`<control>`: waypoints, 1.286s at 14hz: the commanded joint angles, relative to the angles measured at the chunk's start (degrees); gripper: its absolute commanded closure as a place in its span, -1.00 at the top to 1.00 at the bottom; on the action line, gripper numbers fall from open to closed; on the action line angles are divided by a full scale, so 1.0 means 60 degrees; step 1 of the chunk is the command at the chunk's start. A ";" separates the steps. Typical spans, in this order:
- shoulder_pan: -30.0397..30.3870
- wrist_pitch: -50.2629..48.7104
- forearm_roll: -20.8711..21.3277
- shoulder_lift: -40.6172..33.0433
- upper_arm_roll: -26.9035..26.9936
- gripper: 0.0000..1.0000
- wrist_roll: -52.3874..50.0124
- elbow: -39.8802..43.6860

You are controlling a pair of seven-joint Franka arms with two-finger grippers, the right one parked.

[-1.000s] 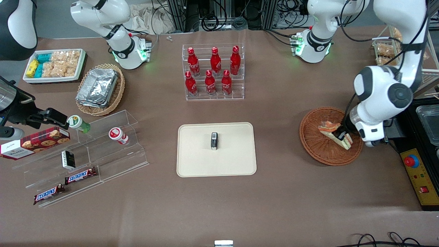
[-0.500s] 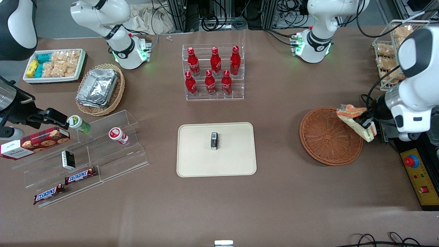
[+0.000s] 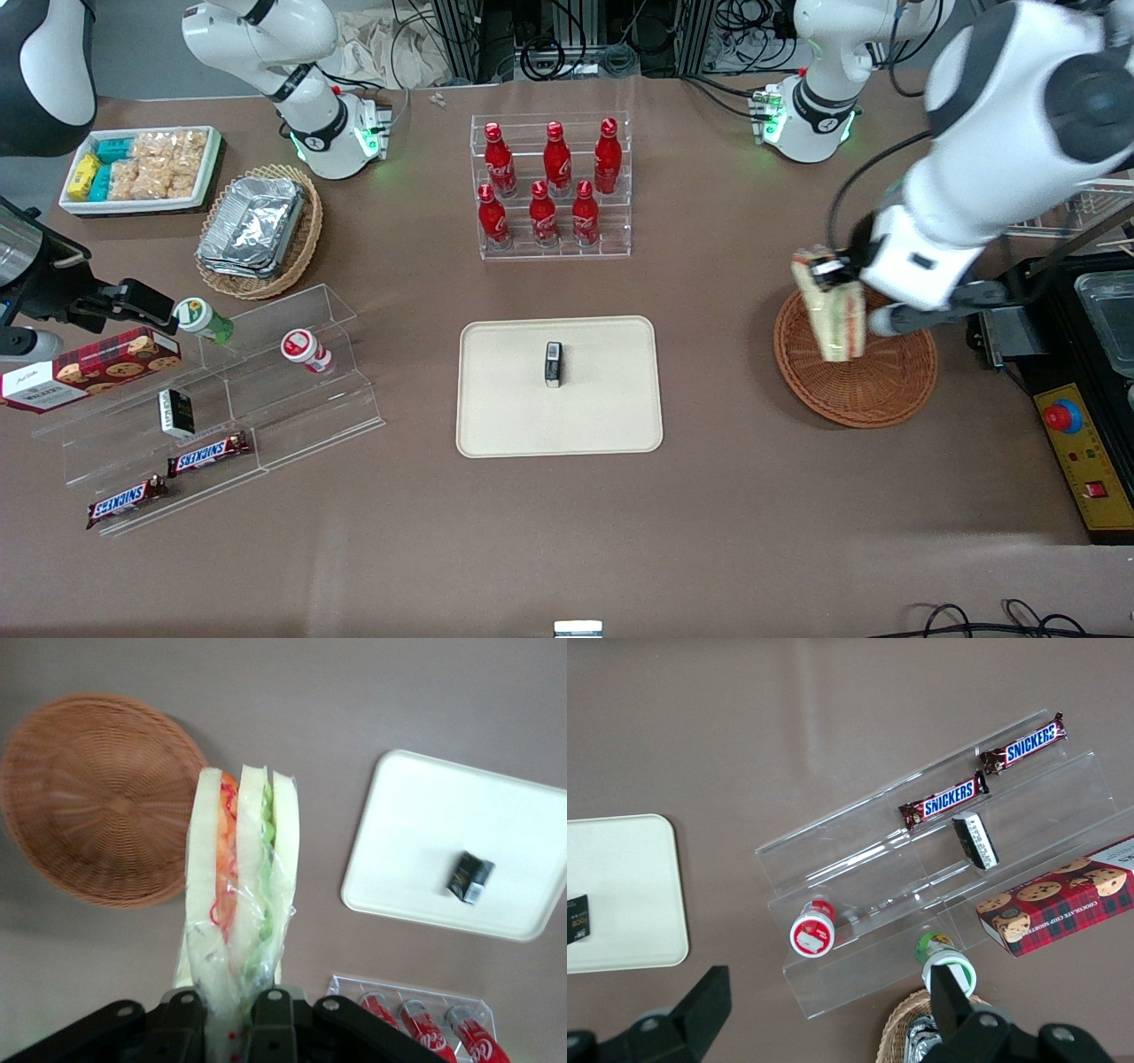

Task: Place sandwich from basket to tray
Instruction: 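Carry the sandwich over to the cream tray with the left gripper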

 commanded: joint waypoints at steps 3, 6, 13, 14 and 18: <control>0.0005 0.1345 0.1158 0.2347 -0.1650 -1.00 -0.0739 0.0369; -0.0299 0.2590 0.1818 0.3636 -0.2033 -1.00 -0.1092 0.0398; -0.1472 0.4349 0.2743 0.5426 -0.1741 -1.00 -0.1868 0.0486; -0.1503 0.4685 0.2772 0.5544 -0.1682 -1.00 -0.1898 0.0443; -0.1867 0.4952 0.3400 0.6042 -0.1653 -0.97 -0.2117 0.0442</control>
